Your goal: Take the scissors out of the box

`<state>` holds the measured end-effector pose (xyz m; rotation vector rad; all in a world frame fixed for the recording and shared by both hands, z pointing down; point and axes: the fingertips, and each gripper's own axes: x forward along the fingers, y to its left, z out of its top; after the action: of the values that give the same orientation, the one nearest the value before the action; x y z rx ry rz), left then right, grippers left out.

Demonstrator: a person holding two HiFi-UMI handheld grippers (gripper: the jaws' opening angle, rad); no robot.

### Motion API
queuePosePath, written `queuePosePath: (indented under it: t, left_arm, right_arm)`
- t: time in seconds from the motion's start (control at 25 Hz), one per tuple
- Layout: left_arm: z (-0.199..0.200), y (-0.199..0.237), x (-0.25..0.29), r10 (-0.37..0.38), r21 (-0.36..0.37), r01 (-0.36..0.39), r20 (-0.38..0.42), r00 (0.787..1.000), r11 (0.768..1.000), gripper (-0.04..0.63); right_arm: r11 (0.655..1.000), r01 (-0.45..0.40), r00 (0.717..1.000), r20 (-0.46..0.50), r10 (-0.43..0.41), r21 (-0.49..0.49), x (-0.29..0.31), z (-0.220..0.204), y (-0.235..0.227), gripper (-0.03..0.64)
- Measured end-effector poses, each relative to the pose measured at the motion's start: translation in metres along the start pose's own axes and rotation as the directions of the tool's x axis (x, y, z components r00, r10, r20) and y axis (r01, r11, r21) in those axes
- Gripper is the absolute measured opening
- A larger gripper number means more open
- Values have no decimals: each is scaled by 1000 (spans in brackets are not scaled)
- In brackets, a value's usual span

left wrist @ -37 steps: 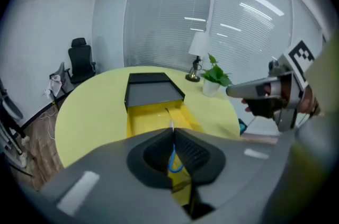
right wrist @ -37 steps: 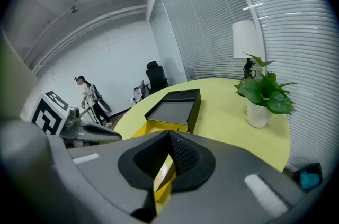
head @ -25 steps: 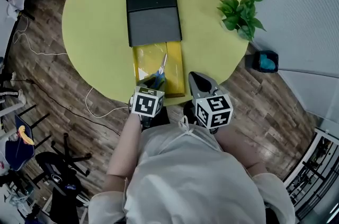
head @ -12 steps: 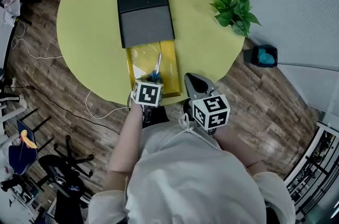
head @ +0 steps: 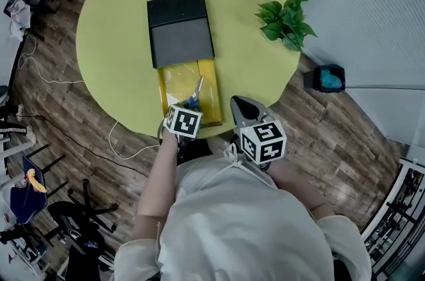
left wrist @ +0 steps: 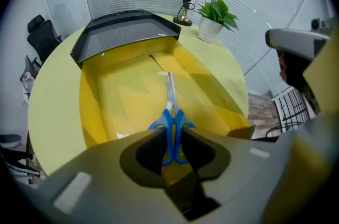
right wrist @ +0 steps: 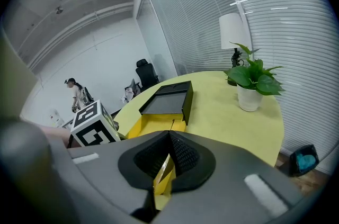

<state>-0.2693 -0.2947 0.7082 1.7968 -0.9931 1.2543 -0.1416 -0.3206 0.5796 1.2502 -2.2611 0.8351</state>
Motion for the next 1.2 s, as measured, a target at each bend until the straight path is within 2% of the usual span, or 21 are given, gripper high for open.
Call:
queuePosePath:
  t: [0.12, 0.4, 0.56, 0.68, 0.8, 0.92, 1.08, 1.2]
  left_arm:
    - [2, -1, -10, -15, -2, 15, 16, 1000, 1000, 94]
    - [16, -1, -42, -13, 6, 12, 123, 992, 1000, 94]
    - [26, -3, -68, -2, 11, 0, 207, 978, 1000, 94]
    - [37, -1, -89, 11, 14, -15, 287, 958, 1000, 94]
    - [48, 1, -113, 23, 6, -27, 381, 924, 1000, 94]
    - [62, 6, -142, 49, -21, -44, 481, 875, 999, 94]
    - [81, 12, -192, 89, -51, -73, 607, 790, 996, 94]
    - [94, 14, -231, 106, -72, -78, 691, 715, 994, 94]
  right_arm:
    - [1000, 1, 1000, 6, -1, -9, -5, 2, 2, 0]
    - [999, 2, 999, 36, -1, -34, -11, 14, 6, 0]
    - [998, -5, 999, 50, 8, -57, -10, 22, 11, 0]
    - [997, -9, 998, 68, 15, -81, -10, 31, 15, 0]
    - [994, -12, 995, 93, 22, -106, -11, 44, 23, 0]
    - [992, -11, 991, 130, 27, -122, -13, 60, 27, 0]
    - [989, -6, 983, 178, 33, -151, -18, 81, 34, 0]
    - [985, -10, 976, 215, 48, -175, -24, 97, 40, 0]
